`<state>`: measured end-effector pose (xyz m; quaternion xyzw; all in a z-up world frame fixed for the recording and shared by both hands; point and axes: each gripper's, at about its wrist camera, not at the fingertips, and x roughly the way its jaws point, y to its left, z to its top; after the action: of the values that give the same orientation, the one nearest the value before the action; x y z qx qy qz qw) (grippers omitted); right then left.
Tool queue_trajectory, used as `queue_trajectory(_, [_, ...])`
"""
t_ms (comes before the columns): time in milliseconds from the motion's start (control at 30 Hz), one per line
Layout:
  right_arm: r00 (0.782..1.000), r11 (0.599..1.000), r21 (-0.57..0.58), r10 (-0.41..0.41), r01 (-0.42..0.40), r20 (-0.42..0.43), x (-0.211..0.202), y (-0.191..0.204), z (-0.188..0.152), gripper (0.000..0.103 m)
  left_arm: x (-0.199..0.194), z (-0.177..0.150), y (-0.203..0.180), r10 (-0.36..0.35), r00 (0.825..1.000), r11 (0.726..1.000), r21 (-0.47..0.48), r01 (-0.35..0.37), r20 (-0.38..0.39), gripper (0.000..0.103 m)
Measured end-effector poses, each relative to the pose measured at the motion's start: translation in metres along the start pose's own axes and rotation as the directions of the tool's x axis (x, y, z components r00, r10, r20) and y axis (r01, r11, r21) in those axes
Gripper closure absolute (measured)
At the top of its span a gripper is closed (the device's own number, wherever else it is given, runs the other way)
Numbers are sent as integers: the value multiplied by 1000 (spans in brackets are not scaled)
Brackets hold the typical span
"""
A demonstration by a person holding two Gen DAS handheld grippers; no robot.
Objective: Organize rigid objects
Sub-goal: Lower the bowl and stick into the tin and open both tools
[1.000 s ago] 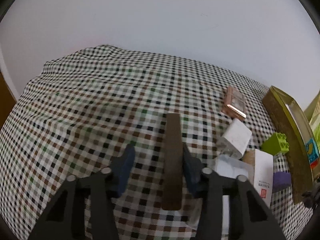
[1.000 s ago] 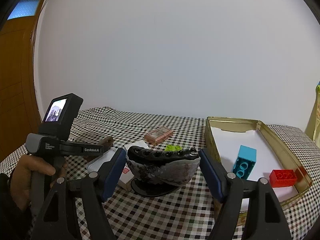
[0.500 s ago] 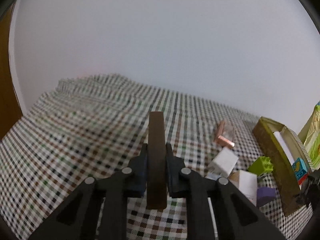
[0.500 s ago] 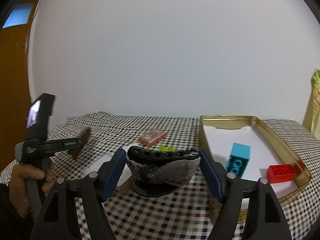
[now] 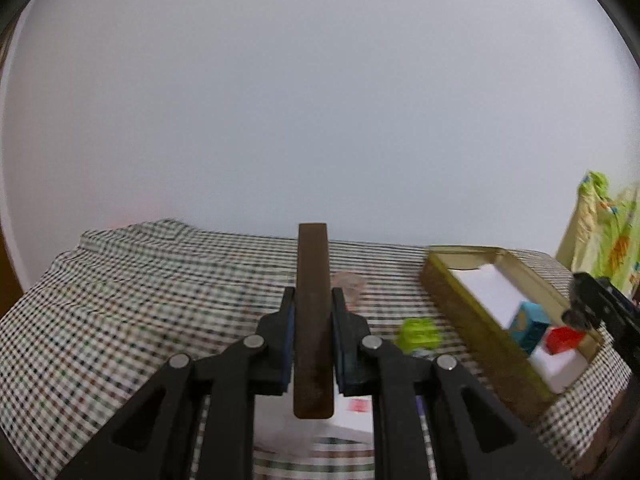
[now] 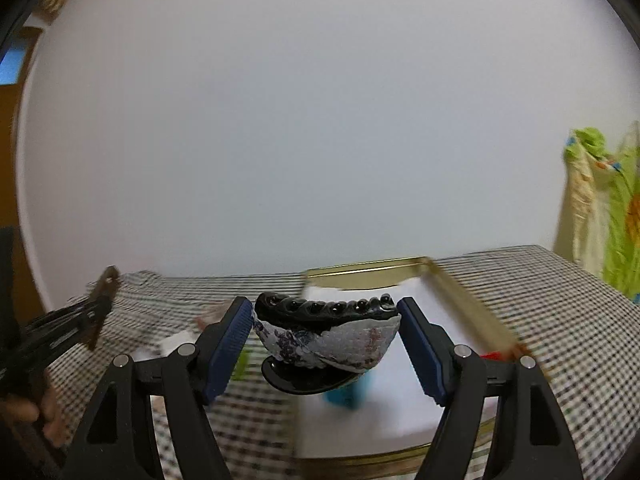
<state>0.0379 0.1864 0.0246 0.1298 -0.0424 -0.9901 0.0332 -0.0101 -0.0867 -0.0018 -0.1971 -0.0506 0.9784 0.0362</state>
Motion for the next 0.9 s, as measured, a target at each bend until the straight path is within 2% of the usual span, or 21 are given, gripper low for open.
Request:
queue_trajectory(367, [989, 990, 19, -143, 143, 31, 0, -78, 10, 27, 6, 2, -94, -127, 992, 989, 77, 128, -18, 90])
queue_trajectory(500, [984, 984, 40, -175, 173, 30, 1, -95, 15, 27, 12, 3, -122, -158, 987, 983, 94, 160, -28, 90])
queue_trajectory(767, [980, 981, -24, -191, 192, 47, -3, -103, 16, 27, 7, -3, -148, -206, 977, 971, 116, 211, -52, 90])
queue_trajectory(900, [979, 979, -40, -198, 200, 38, -3, -112, 16, 27, 7, -8, -158, -240, 967, 960, 125, 250, -90, 90])
